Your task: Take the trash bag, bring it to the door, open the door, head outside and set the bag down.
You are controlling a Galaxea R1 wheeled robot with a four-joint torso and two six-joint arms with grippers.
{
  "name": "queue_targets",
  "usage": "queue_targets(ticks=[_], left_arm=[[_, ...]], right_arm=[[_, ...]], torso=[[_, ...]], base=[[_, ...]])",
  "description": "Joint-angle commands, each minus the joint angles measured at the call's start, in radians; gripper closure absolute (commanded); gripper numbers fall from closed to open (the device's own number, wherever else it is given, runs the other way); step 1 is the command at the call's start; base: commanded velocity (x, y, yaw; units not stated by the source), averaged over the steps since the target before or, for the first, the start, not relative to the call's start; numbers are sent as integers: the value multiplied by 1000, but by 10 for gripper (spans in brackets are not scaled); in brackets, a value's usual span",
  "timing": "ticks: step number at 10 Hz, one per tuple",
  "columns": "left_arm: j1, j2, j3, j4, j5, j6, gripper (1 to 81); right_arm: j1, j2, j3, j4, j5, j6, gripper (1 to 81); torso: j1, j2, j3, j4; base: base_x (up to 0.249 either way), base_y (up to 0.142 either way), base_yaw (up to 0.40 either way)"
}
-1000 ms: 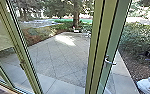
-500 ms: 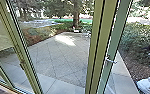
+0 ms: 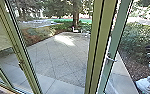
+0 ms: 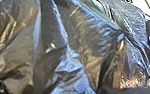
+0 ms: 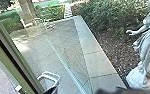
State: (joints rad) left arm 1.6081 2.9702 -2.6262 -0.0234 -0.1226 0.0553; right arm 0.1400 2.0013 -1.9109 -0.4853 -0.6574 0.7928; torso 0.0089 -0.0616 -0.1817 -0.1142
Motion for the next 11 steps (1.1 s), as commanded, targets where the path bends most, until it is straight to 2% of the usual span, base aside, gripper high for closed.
queue_targets(ticks=[1,2,3,5,11], left_arm=[[-13,3,8,-3,75,9,811],[-15,4,8,-4,75,9,811],[-15,4,8,-4,75,8,811],[-15,6,8,-4,75,8,811],[-15,7,8,-23,77,8,811]], right_arm=[[131,-17,-45,-140,-11,-15,10],[128,-17,-48,-160,-11,-15,10],[128,-17,-48,-179,-11,-15,10],[124,-11,-57,-239,-8,-15,10],[120,38,-177,-458,25,-7,10]], torso=[[0,0,0,1],[0,0,0,-8],[0,0,0,-9],[0,0,0,-9],[0,0,0,-9]], base=[[0,0,0],[0,0,0],[0,0,0],[0,0,0],[0,0,0]])
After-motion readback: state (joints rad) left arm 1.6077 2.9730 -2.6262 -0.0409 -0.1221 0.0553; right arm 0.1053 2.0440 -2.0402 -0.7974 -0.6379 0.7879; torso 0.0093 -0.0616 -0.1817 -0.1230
